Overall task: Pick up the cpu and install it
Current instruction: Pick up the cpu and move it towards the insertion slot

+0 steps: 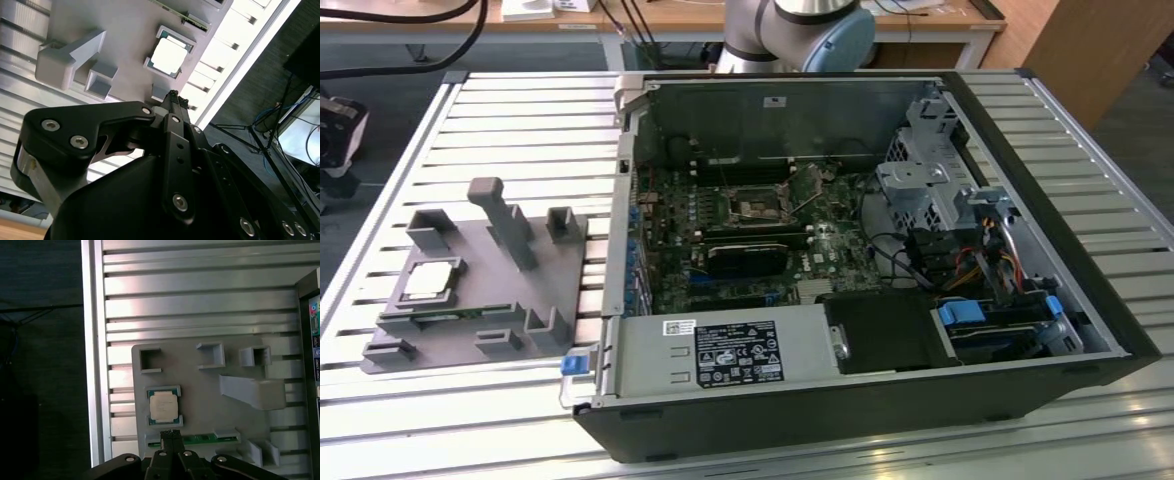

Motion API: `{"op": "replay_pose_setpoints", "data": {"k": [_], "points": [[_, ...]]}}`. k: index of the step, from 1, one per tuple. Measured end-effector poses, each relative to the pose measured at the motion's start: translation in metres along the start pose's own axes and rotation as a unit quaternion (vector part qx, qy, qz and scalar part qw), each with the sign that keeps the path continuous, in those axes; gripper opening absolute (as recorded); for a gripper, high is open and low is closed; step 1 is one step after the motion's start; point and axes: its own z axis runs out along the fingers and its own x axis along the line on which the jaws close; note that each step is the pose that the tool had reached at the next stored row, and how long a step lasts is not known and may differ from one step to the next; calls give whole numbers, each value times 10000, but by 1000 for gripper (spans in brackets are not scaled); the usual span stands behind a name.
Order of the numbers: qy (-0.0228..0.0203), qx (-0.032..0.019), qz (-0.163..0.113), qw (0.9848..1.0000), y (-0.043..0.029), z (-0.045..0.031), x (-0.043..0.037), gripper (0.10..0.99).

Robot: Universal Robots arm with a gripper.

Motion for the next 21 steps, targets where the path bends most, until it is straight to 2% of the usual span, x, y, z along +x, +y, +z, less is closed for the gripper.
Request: {"op": "replay_pose_setpoints", "data": {"k": [2, 11, 12, 13, 15, 16, 18, 19, 21], "points": [[11, 1, 0, 10000, -1, 14, 0, 106], [14, 1, 0, 10000, -5, 85, -1, 114], [13, 1, 0, 10000, -5, 93, -1, 165], [14, 1, 1, 10000, -6, 100, -1, 165], [14, 1, 1, 10000, -6, 115, -1, 290], [14, 1, 1, 10000, -7, 123, -1, 290], [13, 1, 1, 10000, -7, 137, -1, 408], [14, 1, 0, 10000, -8, 144, -2, 408], [14, 1, 0, 10000, -8, 158, -2, 525]]}}
